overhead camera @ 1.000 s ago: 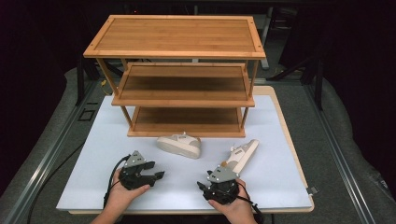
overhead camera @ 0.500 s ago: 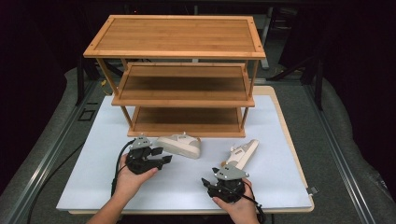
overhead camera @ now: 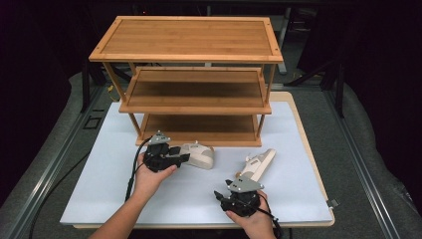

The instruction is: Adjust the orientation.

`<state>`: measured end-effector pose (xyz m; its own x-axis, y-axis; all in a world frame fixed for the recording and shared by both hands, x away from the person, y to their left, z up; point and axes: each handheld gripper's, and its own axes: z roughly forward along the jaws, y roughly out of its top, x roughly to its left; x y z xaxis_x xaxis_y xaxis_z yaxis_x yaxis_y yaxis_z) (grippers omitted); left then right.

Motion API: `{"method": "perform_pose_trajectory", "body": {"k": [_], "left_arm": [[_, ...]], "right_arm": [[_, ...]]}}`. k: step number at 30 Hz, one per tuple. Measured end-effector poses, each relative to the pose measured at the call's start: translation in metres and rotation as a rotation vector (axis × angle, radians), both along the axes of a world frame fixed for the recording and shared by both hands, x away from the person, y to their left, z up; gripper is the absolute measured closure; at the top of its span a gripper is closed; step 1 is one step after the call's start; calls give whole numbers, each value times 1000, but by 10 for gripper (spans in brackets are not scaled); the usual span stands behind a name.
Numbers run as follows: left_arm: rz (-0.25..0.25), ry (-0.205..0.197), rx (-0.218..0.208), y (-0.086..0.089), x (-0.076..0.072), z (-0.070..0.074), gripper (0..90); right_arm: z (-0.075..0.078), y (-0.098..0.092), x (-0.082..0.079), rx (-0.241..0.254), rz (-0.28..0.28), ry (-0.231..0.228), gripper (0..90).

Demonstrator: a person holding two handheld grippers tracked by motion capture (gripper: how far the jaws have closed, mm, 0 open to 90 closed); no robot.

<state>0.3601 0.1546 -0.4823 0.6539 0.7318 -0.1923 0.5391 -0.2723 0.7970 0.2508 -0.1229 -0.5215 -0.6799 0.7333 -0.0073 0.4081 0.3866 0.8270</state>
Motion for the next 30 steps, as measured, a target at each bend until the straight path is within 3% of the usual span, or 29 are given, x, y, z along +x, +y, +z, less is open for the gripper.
{"method": "perform_pose_trajectory", "body": {"k": [9, 17, 23, 30], "left_arm": [[11, -19, 9, -4, 2, 1, 461], [1, -19, 59, -9, 4, 4, 451], [-12, -25, 80, -9, 2, 4, 450], [-13, -32, 69, -8, -2, 3, 450]], "right_arm": [[0, 0, 1, 7, 3, 3, 458], [-1, -2, 2, 27, 9, 21, 467], [-1, -1, 2, -8, -14, 40, 438], [1, -4, 2, 13, -24, 35, 421]]}}
